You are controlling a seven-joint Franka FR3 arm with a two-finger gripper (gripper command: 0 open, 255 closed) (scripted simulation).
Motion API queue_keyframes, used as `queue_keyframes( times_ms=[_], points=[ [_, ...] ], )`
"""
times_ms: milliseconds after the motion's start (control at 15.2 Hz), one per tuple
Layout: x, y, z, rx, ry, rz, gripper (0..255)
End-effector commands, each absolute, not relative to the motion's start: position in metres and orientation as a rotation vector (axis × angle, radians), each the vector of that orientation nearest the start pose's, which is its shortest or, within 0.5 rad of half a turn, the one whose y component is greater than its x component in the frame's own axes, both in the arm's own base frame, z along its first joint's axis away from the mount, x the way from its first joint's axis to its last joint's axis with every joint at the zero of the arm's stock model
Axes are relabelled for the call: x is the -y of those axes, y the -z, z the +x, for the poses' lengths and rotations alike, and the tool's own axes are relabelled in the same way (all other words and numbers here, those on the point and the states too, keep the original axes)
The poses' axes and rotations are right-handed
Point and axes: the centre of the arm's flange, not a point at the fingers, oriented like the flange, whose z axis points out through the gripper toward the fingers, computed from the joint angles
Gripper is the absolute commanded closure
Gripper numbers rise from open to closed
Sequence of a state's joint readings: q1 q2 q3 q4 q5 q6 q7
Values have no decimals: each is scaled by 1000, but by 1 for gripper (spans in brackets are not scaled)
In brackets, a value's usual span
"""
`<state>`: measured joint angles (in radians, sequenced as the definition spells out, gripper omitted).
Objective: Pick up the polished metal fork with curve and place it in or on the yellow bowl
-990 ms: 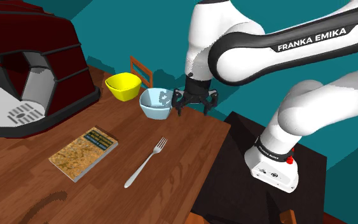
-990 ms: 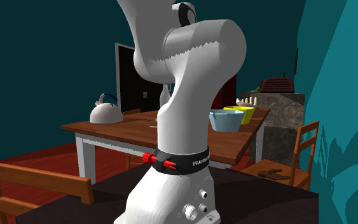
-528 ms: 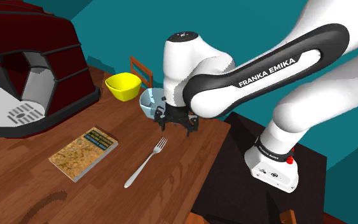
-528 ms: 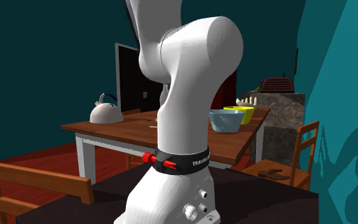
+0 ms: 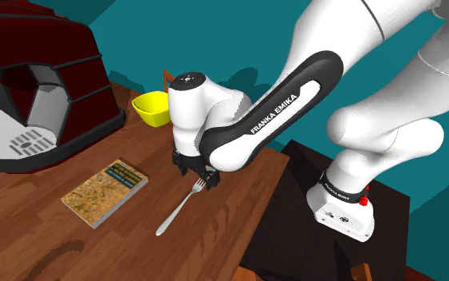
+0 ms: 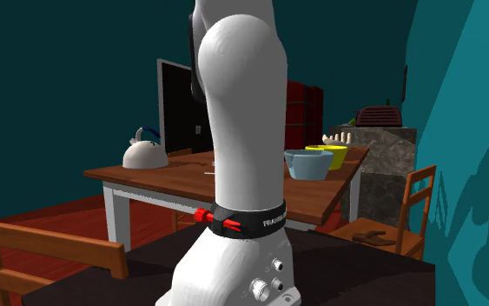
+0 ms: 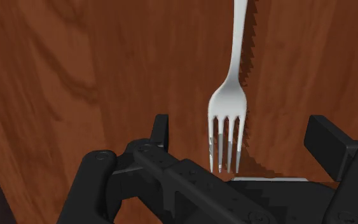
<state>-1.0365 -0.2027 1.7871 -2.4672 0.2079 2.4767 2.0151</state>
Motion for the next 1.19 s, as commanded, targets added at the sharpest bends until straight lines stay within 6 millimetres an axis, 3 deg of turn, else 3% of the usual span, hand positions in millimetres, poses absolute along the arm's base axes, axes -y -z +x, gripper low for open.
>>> queue_keyframes(
  times_ms=[0,330,858,924,1122],
  points=[
    [-317,-263,356,-2099,98,-2375,0],
    [-315,-234,357,-2099,98,-2375,0],
    [-315,-234,357,-2099,98,-2375,0],
    [-315,-234,357,-2099,98,-2375,255],
    [-315,-234,357,-2099,98,-2375,255]
  ],
)
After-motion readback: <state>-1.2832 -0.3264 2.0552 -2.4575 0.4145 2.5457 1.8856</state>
